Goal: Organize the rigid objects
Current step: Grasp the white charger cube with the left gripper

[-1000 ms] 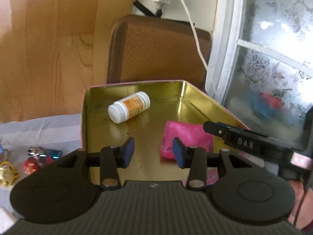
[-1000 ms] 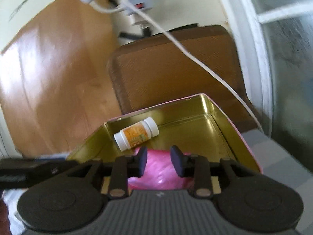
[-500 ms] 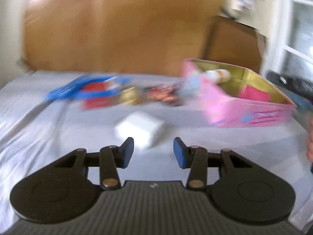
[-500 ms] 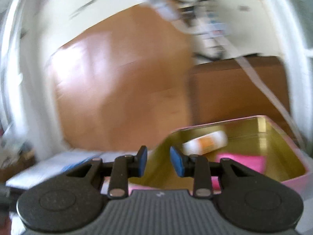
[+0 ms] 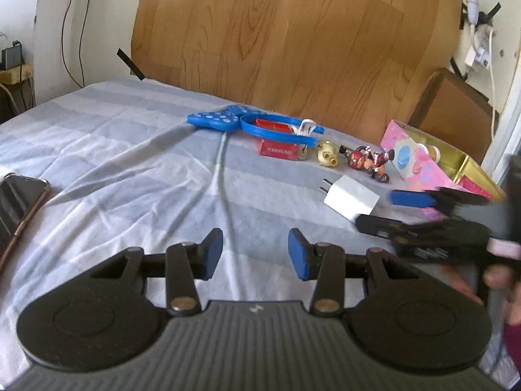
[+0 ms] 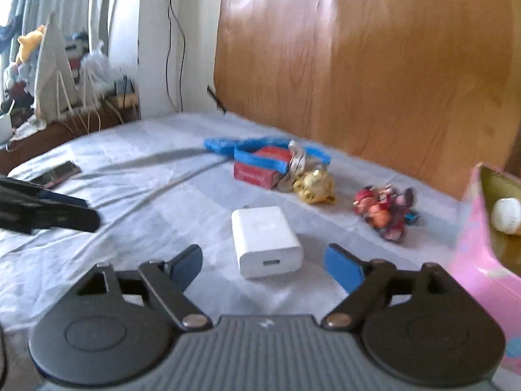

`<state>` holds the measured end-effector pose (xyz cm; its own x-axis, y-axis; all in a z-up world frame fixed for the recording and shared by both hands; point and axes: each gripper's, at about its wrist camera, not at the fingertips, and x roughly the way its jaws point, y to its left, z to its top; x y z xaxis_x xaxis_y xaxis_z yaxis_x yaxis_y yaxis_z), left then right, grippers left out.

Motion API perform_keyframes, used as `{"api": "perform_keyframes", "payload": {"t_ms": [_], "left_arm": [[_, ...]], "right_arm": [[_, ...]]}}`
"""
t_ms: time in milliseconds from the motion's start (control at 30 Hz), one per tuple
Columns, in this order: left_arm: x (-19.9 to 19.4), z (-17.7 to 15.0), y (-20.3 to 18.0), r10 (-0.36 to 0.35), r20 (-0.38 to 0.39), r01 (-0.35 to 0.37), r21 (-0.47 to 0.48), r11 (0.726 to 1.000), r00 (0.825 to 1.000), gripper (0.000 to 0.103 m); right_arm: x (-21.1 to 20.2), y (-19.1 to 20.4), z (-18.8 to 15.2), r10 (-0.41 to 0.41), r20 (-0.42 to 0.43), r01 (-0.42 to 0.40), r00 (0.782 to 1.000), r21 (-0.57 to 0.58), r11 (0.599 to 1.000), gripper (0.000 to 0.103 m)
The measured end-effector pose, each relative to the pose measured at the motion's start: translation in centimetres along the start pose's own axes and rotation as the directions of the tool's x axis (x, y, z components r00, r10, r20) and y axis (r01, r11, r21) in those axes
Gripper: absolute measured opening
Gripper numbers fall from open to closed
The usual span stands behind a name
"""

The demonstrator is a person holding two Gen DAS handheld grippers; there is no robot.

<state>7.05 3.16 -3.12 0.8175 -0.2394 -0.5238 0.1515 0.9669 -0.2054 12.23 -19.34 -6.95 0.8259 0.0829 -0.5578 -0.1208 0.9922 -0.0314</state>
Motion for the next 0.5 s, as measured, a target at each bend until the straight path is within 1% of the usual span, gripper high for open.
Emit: {"api": "perform_keyframes", "payload": {"t_ms": [67, 100, 133, 200, 233, 267, 300, 367, 400, 433, 467, 500], "left_arm": [[-0.4, -0.3, 0.2, -0.005, 0.001, 0.005, 0.003, 1.000, 1.000, 0.046], [-0.5, -0.3, 0.4, -0.012, -0.002, 0.012, 0.000, 1.000, 1.000, 0.046], [-0.5, -0.3, 0.6, -0.017, -0.005, 0.017, -0.007, 1.000, 1.000, 0.046], [-0.8, -0.4, 0.8, -0.032, -0.007, 0.031, -0.019, 0.999, 0.999, 0.046], [-0.9, -0.4, 0.8, -0.042, -0.007, 0.042, -0.025, 0.999, 0.999, 0.046], [-1.0, -0.4, 0.8, -0.051, -0.006, 0.050, -0.028, 0.998, 0.999, 0.046], [-1.0, -0.5, 0.7, -0.060, -0.008, 0.060, -0.032, 0.998, 0.998, 0.046], [-1.1, -0.5, 0.6, -0.088, -0.016, 0.088, -0.041, 0.995, 0.996, 0.046], [-1.1, -0.6, 0.5, -0.102, -0.021, 0.101, -0.047, 0.994, 0.995, 0.046], [-1.1, -0.7, 0.4, -0.111, -0.024, 0.110, -0.051, 0.993, 0.993, 0.046], [-1.2, -0.7, 0.2, -0.122, -0.026, 0.120, -0.054, 0.991, 0.992, 0.046], [-1.2, -0.8, 0.0, -0.132, -0.025, 0.131, -0.055, 0.990, 0.991, 0.046]], "right_arm": [[1.8, 0.0, 0.7, 0.012, -0.057, -0.012, 0.998, -0.011, 1.000, 0.075], [2.4, 0.1, 0.8, 0.018, -0.081, -0.020, 0.997, -0.020, 1.000, 0.057], [2.6, 0.1, 0.8, 0.031, -0.081, -0.033, 0.996, -0.026, 0.999, 0.049], [2.2, 0.3, 0.6, 0.084, -0.086, -0.088, 0.993, -0.049, 0.995, 0.048], [1.7, 0.6, 0.3, 0.101, -0.082, -0.107, 0.992, -0.079, 0.991, 0.048], [1.0, 1.0, -0.1, 0.134, -0.079, -0.143, 0.988, -0.113, 0.983, 0.048], [0.4, 1.4, -0.4, 0.186, -0.089, -0.197, 0.978, -0.138, 0.971, 0.048], [-1.1, 1.8, -1.4, 0.299, -0.117, -0.316, 0.947, -0.183, 0.931, 0.049], [-2.0, 1.9, -1.8, 0.326, -0.128, -0.347, 0.937, -0.210, 0.914, 0.048], [-2.9, 1.9, -2.4, 0.325, -0.121, -0.345, 0.938, -0.240, 0.907, 0.050], [-3.6, 1.9, -2.7, 0.300, -0.103, -0.317, 0.948, -0.252, 0.914, 0.052], [-4.3, 1.6, -3.0, 0.260, -0.089, -0.275, 0.961, -0.242, 0.931, 0.056]]}}
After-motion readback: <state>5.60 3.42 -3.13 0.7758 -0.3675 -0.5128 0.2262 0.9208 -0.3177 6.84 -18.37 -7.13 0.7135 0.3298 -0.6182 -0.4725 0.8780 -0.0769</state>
